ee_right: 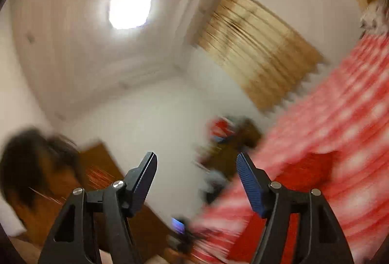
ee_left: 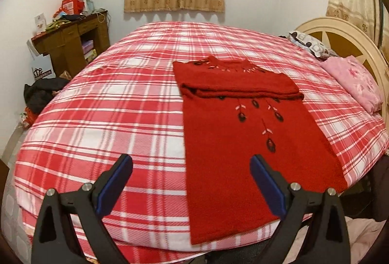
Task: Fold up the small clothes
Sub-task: 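Release the sweater and lift both tools away from it, then move both tools down to the hem edge of the folded sweater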
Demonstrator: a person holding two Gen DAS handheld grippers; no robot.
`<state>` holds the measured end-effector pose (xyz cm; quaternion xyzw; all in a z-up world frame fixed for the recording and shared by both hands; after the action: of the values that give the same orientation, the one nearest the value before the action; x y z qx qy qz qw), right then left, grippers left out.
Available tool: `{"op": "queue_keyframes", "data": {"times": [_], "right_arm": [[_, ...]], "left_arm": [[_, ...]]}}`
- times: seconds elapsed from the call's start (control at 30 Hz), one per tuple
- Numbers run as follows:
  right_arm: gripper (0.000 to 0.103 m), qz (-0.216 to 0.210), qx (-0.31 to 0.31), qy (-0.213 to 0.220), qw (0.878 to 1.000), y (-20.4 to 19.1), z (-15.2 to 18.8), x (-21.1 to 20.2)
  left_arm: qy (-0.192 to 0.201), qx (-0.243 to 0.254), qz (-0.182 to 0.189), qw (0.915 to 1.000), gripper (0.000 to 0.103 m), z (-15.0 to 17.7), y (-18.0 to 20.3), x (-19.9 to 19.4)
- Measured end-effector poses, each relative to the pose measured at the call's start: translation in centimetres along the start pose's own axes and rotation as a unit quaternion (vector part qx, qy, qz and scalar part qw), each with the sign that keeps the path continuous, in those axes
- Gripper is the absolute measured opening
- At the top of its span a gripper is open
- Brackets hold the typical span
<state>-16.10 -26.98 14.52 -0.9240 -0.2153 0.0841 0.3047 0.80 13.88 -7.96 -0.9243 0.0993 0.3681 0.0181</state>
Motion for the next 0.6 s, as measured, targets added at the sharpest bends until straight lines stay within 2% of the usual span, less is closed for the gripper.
{"op": "queue_keyframes", "data": {"times": [0.07,0.1,0.17,0.2,0.3,0.33,0.37,0.4,0.43,0.47,0.53,0.6], "right_arm": [[0.069,0.098,0.006,-0.072,0.993,3.3,3.1,1.1],[0.069,0.125,0.014,-0.103,0.987,4.9,5.2,1.9],[0.069,0.133,0.035,-0.16,0.978,7.6,9.9,4.1],[0.069,0.149,0.042,-0.193,0.969,9.3,12.7,5.5],[0.068,0.235,0.021,-0.269,0.934,14.3,19.4,8.5],[0.059,0.25,0.011,-0.282,0.926,15.5,20.9,8.6],[0.052,0.257,0.001,-0.292,0.921,16.4,22.1,8.7],[0.037,0.262,-0.002,-0.305,0.915,17.3,23.5,9.5],[0.03,0.264,0.002,-0.316,0.911,18.1,24.0,9.6],[0.03,0.265,0.017,-0.329,0.906,19.1,25.2,10.0],[0.03,0.256,0.028,-0.343,0.903,19.4,26.5,10.4],[0.03,0.249,0.024,-0.356,0.9,19.1,27.7,10.8]], "left_arm": [[-0.011,0.014,0.0,0.9998,0.099,0.6,0.2,0.3],[-0.017,0.027,-0.004,0.9995,0.099,1.3,0.3,0.5],[-0.029,0.042,-0.01,0.9986,0.099,2.3,0.7,1.3],[-0.043,0.05,-0.01,0.9978,0.099,3.4,1.2,2.1],[-0.08,0.063,-0.004,0.9948,0.099,5.9,2.2,4.0],[-0.091,0.068,0.001,0.9935,0.099,6.8,2.7,4.5],[-0.097,0.073,0.005,0.9926,0.099,7.4,3.0,4.6],[-0.102,0.078,0.008,0.9917,0.099,8.2,3.4,4.8],[-0.105,0.078,0.009,0.9914,0.096,8.6,3.5,4.9],[-0.111,0.075,0.013,0.9909,0.093,9.1,3.6,5.0],[-0.139,0.063,0.033,0.9877,0.077,10.3,3.9,5.5],[-0.151,0.049,0.047,0.9862,0.076,10.9,4.1,5.8]]}}
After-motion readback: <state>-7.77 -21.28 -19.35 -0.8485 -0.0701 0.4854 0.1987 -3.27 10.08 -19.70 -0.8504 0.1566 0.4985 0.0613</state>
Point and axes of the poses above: each gripper's, at about its wrist camera, not at the fingertips, and x roughly the way its jaws point, y to its right, z to its underside, the point moved 10 cm from there along x, roughly the way its jaws point, and after that the axes turned 3 degrees about -z, right-handed, at the moved point
